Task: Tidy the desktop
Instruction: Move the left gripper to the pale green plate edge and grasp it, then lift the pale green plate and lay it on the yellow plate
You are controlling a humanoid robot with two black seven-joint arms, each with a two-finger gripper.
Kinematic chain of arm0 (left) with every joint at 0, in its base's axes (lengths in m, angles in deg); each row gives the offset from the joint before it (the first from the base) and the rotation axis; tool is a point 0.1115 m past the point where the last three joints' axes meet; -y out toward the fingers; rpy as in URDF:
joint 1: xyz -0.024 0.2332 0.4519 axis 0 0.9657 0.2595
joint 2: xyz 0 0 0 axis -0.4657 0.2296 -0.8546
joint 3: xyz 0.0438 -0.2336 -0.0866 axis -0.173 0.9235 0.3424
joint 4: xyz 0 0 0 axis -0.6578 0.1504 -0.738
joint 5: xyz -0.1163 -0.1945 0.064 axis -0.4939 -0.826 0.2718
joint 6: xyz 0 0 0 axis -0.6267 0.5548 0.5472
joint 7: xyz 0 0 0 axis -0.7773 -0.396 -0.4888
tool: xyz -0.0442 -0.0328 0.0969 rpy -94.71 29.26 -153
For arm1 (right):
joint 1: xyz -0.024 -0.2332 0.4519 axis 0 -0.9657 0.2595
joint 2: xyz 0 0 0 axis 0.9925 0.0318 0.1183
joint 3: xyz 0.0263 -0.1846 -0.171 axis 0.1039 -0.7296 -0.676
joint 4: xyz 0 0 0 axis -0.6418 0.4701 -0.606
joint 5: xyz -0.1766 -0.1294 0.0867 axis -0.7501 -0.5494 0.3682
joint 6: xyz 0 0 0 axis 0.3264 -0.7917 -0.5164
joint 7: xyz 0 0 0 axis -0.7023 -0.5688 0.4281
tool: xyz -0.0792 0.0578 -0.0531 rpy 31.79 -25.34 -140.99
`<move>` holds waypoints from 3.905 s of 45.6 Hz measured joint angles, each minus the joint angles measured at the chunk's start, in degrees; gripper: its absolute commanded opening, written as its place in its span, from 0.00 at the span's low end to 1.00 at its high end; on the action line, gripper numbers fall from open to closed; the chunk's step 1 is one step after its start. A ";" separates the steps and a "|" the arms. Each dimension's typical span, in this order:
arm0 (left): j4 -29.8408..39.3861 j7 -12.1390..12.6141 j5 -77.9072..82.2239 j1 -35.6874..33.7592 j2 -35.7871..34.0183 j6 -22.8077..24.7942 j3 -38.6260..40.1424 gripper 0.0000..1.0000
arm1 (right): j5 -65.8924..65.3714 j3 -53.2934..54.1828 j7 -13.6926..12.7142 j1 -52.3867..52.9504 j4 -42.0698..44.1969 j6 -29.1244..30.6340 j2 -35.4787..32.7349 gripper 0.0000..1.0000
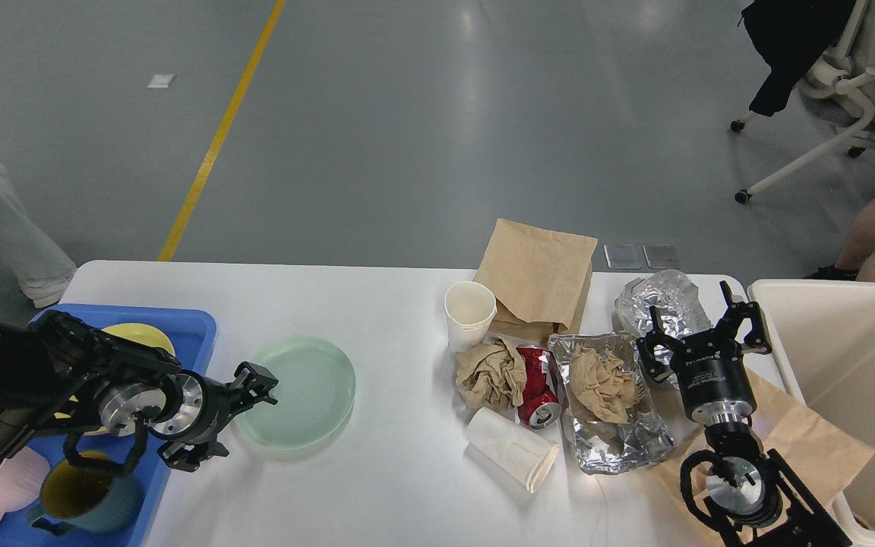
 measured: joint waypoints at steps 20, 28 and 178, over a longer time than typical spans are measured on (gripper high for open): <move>-4.00 -0.62 0.41 7.26 1.89 -7.64 6.13 0.70 | 0.03 0.00 0.00 0.00 0.00 0.00 0.00 1.00; -5.55 -0.62 0.45 8.22 2.14 -7.64 7.25 0.53 | 0.03 0.00 0.00 0.00 0.00 0.00 0.00 1.00; -43.06 5.90 26.17 19.69 -15.20 22.64 16.67 0.02 | 0.02 0.00 0.00 0.00 0.00 0.00 0.00 1.00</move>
